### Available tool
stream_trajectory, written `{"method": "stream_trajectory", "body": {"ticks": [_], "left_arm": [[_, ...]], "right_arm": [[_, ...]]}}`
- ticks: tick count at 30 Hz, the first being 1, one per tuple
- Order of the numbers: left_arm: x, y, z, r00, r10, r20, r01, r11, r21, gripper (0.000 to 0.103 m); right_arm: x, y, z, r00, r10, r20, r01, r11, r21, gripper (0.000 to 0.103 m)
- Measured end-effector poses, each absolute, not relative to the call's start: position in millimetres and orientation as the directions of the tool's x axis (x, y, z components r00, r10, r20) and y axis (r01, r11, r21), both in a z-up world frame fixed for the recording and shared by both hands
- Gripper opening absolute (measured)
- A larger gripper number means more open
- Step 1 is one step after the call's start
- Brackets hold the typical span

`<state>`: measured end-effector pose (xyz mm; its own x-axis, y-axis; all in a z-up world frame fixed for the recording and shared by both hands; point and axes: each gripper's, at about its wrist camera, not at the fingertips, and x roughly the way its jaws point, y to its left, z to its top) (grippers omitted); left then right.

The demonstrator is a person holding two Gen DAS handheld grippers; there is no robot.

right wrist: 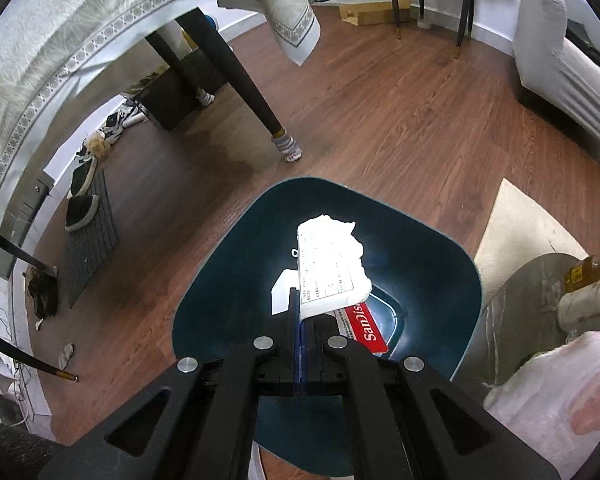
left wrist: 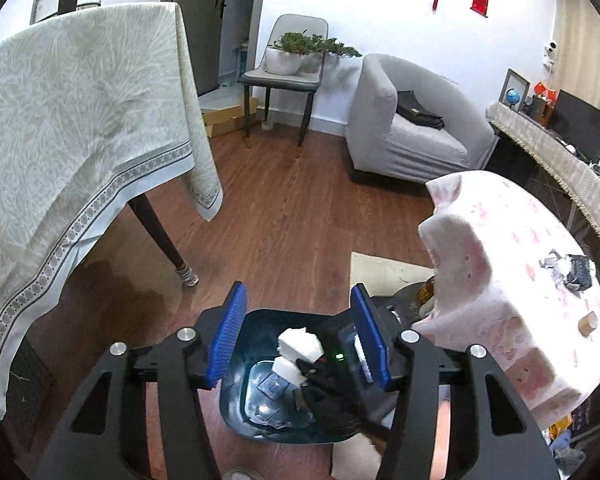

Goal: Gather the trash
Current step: 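Open both tools to drop the white boxes into the bin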

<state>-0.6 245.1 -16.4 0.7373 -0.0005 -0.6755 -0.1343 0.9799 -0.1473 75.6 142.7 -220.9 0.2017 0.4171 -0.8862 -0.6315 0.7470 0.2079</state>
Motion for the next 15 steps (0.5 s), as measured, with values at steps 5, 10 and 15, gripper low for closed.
{"method": "stream_trajectory", "body": {"ticks": [5,10,15], "left_arm": [[-1,246,-5,0.757,-0.02,-0.653,-0.126,0.976,-0.176,0.056],[-2,245,2,0.769,-0.022,-0.639,-0.126,0.975,-0.185,0.056],[-3,241,7,0.777,-0.023,-0.629,-0.118,0.976,-0.181,0.056]], "right_arm": [[75,145,-227,0.202,0.389,-0.899,-0.633,0.752,0.184,0.007],[71,143,-221,0.229,0.395,-0.89,-0.631,0.756,0.174,0.065],[71,140,-203,0.242,0.425,-0.872,-0.644,0.743,0.183,0.065]]}}
